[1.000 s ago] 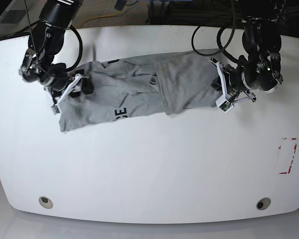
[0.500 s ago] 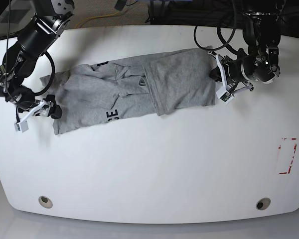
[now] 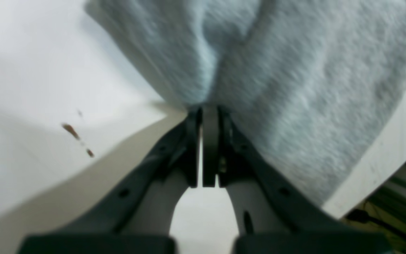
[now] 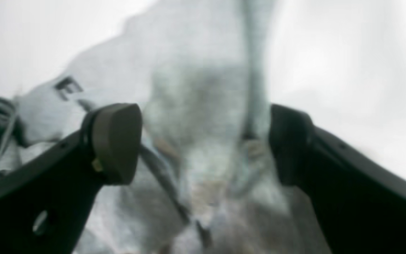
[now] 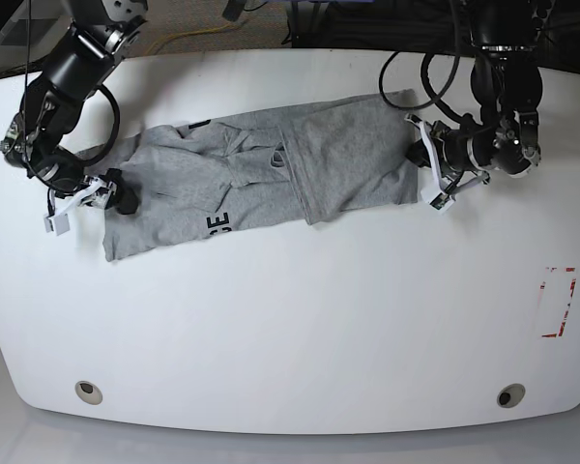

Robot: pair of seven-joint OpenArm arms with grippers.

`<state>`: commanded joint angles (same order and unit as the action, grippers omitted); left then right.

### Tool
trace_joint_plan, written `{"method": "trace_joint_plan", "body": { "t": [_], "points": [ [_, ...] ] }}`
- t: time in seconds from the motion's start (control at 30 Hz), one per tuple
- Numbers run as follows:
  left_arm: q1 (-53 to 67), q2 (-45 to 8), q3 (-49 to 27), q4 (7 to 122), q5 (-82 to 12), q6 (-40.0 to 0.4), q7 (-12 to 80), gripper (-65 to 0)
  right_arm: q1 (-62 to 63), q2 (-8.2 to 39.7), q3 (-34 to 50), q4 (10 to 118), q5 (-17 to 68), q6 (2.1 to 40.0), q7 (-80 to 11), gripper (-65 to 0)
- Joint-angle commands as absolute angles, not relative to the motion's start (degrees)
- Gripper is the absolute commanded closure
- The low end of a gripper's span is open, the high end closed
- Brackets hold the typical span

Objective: Fold the T-shirt properly
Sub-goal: 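Regrasp the folded shirt ends with both grippers, then fold the shirt in half, left gripper moving toward the right gripper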

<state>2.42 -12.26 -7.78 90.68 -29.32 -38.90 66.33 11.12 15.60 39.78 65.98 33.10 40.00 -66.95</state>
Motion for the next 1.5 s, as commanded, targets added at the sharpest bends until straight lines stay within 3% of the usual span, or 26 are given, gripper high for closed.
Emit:
{"method": "trace_joint_plan", "body": {
  "t": [0.1,0.2,0.37,0.47,0.6,0.73,0.93,1.17,1.3,1.5],
  "points": [
    [1.54,-12.88,-7.78,87.96,-29.32,-38.81,63.08,-0.6,8.92,13.49,38.55,71.16,33.10,40.00,-66.95,-51.8],
    [-0.48,-13.85,-5.58,84.97,-29.32,-38.73,62.64,-0.6,8.22,11.56,38.37,76.09,32.84,40.00,-66.95,-43.9],
    [-3.30,-13.67,-4.00,80.57,-29.32,-38.64,62.55,-0.6,8.57,11.38,38.20,77.93,32.84,40.00,-66.95,-16.3],
    [-4.88,-13.49,-3.82,79.60,-29.32,-38.64,62.55,-0.6,8.66,11.47,38.11,78.73,32.92,40.00,-66.95,-3.6],
    [-6.37,-13.32,-0.66,79.60,-29.32,-38.55,62.55,-0.6,8.13,12.35,38.11,85.85,32.92,40.00,-67.74,-3.8],
    [-6.99,-10.15,0.66,79.52,-29.32,-38.29,62.55,-0.6,7.25,12.44,38.37,92.53,32.84,40.00,-72.13,-3.8],
    [-7.52,-4.79,4.00,79.52,-29.32,-33.80,62.29,-0.6,6.90,12.18,38.29,102.55,33.19,40.00,-75.21,-3.8],
    [-8.57,1.45,7.87,76.97,-24.13,-33.71,61.32,-0.6,6.99,11.82,33.45,107.21,33.27,40.00,-75.74,-3.8],
    [-9.71,5.76,7.96,75.38,-17.89,-33.98,59.74,-0.6,6.46,9.10,29.32,109.41,33.27,40.00,-75.74,-3.8],
    [-10.15,7.87,7.96,72.31,-15.78,-33.98,57.01,-0.6,4.18,5.05,23.52,109.49,32.92,40.00,-75.30,-3.8]
  ]
}}
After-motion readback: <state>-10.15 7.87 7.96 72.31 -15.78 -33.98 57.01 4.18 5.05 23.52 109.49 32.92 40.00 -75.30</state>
